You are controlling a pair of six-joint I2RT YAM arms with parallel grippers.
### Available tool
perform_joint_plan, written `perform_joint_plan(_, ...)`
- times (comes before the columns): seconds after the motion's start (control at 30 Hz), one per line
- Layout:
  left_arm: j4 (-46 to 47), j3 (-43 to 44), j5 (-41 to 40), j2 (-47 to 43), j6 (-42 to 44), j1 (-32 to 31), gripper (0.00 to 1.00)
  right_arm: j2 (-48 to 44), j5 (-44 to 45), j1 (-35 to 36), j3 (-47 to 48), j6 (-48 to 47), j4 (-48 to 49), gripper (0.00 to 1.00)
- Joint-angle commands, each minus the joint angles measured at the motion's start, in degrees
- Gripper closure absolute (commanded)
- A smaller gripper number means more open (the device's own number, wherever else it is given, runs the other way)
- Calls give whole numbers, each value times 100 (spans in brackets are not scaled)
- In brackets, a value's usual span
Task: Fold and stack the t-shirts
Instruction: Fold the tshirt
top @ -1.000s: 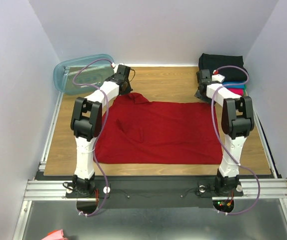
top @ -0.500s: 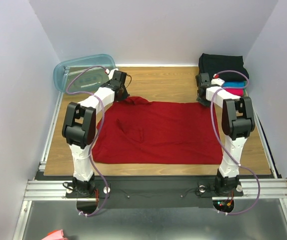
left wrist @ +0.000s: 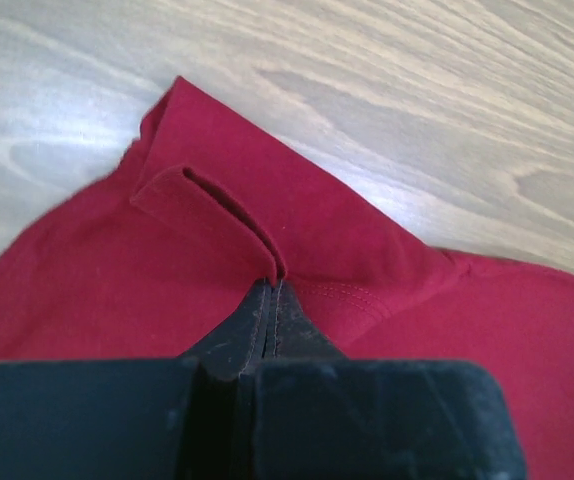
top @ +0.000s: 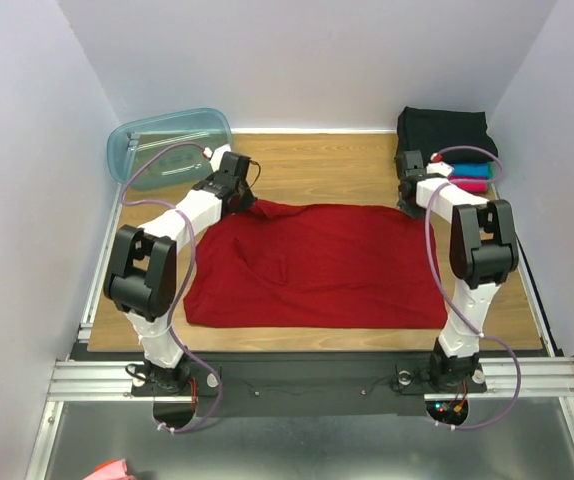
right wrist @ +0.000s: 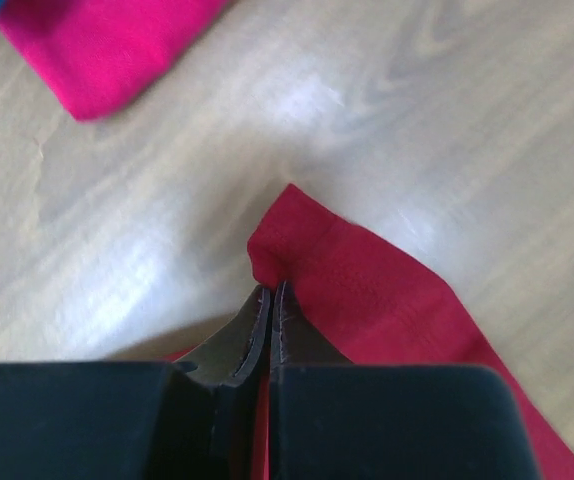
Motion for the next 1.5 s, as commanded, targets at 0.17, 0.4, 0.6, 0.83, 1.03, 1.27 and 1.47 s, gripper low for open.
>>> perform_joint_plan(0.17, 114, -1105, -378, -1424, -560, -349, 100, -1640, -131, 38, -1274, -188, 180, 100)
perform_joint_plan(0.4, -246, -2010, -781, -2618, -1158, -612, 100, -2449, -368, 38, -1899, -258, 259, 100)
perform_joint_plan(0.6, -589, -2662, -800, -3657, -1570, -770, 100, -3011, -386, 38, -2188, -373, 251, 99)
perform_joint_plan(0.83, -1143, -3259, -818, -4326, -2274, -1333, 100, -3390, -439, 38, -2505, -417, 259, 100)
perform_joint_plan(1.03, -1414, -3822, -668, -4810, -3091, -1956, 100, -3399, -395, 38, -2637, -417, 250, 100)
perform_joint_plan(1.27, -1899, -4253, -581, -4950, -3874, -2528, 96, -3337, -377, 38, -2910, -338, 250, 100)
perform_joint_plan(1.47, -2574, -4245, -624, -4976, -4050, -2748, 14, -3565, -290, 38, -3244, -206, 233, 78)
